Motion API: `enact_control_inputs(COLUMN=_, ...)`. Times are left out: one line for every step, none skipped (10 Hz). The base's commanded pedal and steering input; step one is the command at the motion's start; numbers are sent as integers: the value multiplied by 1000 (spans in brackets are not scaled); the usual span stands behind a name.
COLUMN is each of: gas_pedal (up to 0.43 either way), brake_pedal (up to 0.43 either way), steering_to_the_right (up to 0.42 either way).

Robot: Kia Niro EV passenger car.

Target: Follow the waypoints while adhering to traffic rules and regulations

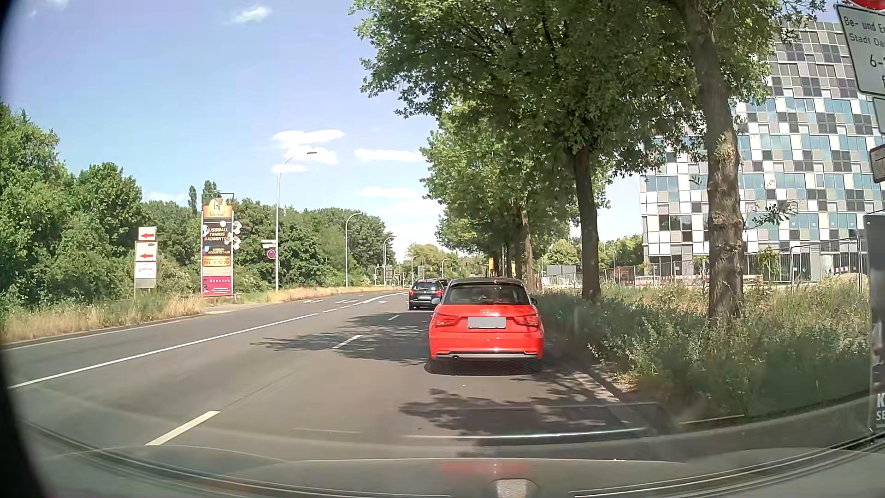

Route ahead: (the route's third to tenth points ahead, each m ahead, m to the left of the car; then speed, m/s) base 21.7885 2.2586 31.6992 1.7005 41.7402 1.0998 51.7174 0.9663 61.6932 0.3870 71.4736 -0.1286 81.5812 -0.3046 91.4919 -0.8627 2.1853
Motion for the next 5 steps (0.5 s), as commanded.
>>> enact_control_inputs(gas_pedal=0, brake_pedal=30, steering_to_the_right=3)
enact_control_inputs(gas_pedal=0, brake_pedal=30, steering_to_the_right=3)
enact_control_inputs(gas_pedal=0, brake_pedal=30, steering_to_the_right=3)
enact_control_inputs(gas_pedal=0, brake_pedal=30, steering_to_the_right=3)
enact_control_inputs(gas_pedal=0, brake_pedal=30, steering_to_the_right=3)
